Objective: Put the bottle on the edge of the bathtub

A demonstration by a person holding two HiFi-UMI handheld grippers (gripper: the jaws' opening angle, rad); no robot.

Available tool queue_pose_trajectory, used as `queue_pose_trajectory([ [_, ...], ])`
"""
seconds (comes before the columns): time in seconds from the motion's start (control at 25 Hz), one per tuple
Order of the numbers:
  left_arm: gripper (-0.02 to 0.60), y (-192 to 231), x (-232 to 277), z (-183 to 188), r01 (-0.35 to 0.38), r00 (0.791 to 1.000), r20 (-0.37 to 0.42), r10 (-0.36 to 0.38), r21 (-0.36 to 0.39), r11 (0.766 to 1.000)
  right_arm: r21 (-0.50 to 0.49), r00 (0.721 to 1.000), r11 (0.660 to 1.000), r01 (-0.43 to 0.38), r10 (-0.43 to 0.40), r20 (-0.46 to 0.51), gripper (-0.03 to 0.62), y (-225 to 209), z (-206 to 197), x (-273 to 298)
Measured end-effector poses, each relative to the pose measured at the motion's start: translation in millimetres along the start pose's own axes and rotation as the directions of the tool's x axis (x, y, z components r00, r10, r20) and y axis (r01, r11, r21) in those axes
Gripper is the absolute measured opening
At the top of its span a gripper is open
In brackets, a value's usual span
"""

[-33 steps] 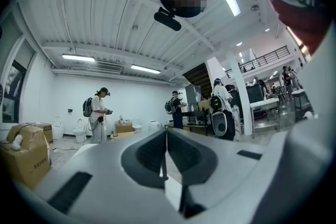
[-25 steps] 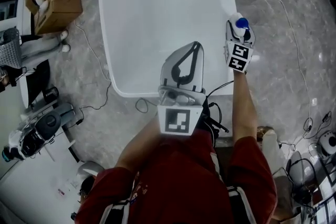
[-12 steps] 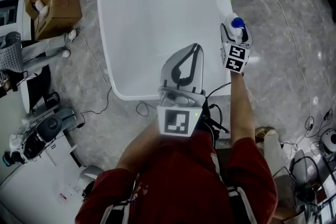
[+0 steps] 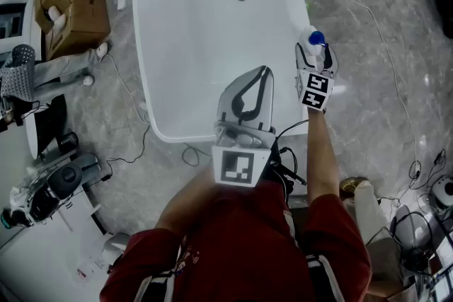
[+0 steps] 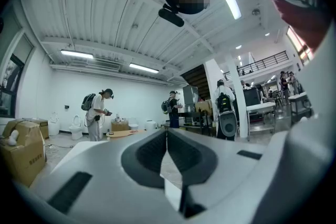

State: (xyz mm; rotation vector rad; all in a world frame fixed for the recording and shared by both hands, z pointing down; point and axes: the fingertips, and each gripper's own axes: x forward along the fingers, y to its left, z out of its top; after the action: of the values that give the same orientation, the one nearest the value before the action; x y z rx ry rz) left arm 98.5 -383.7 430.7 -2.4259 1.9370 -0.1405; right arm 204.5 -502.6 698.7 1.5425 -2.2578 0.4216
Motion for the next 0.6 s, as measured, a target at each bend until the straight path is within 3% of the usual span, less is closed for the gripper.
queue_pose_trajectory([
  [0.32, 0.015, 13, -5, 2, 0.02, 1.0, -0.004, -0.02, -0.021, 1.0, -0.014, 1.0, 1.0, 0.02, -0.02, 0.003, 0.364, 12, 8, -34],
  [0.6, 0.015, 17, -2, 13, 0.031, 0.999, 0.032, -0.03, -0.042, 0.999, -0.004, 0.996, 0.998, 0.056, -0.056, 0.073, 0.364, 18, 41, -85],
])
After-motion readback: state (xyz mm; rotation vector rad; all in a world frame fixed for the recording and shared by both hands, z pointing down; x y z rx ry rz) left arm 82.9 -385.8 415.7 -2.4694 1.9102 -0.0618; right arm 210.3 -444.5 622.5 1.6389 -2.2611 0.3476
